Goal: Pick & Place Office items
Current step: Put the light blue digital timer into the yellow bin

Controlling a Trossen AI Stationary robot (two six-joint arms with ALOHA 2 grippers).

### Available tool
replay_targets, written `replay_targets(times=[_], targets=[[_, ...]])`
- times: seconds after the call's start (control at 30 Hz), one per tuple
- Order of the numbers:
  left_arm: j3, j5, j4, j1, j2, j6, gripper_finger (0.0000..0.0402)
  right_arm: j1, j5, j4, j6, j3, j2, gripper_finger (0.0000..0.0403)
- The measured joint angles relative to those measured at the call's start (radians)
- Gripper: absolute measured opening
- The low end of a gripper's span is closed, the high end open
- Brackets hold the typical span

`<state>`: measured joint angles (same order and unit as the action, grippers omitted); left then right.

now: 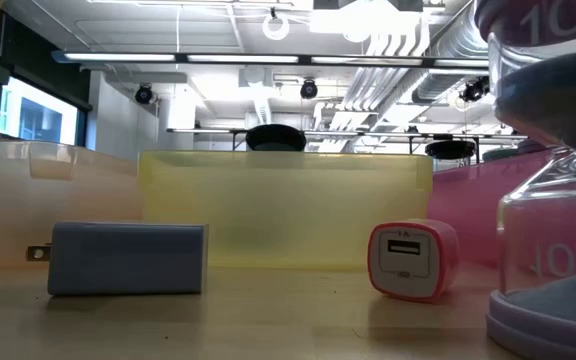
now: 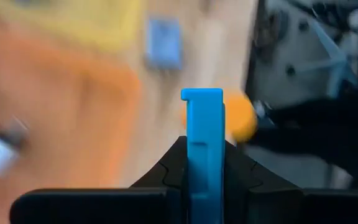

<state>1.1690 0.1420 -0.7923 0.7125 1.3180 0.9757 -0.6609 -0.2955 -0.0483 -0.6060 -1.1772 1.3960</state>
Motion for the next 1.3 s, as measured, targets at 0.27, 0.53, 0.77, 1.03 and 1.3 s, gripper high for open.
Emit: replay_targets(times=[0.27, 0.53, 0.77, 1.03, 1.3], targets=[[0.000, -0.026, 0.230, -0.299, 0.083, -0.262, 0.0046, 0.000, 0.007, -0.010, 0.005, 0.000, 0.000, 0.0304], [0.002, -0.150, 0.387, -0.464, 0.239, -0.400, 0.0049, 0.000, 0.014, -0.036, 0.008, 0.000, 0.000, 0.0304], [0.001, -0.241, 0.451, -0.495, 0.366, -0.453, 0.0050, 0.000, 0.052, -0.061, 0.006, 0.000, 0.000, 0.0304], [0.001, -0.279, 0.484, -0.492, 0.445, -0.493, 0.0051, 0.000, 0.065, -0.078, 0.005, 0.000, 0.000, 0.0304], [0.000, -0.275, 0.509, -0.492, 0.454, -0.515, 0.0051, 0.002, 0.068, -0.086, 0.005, 0.000, 0.000, 0.0304]])
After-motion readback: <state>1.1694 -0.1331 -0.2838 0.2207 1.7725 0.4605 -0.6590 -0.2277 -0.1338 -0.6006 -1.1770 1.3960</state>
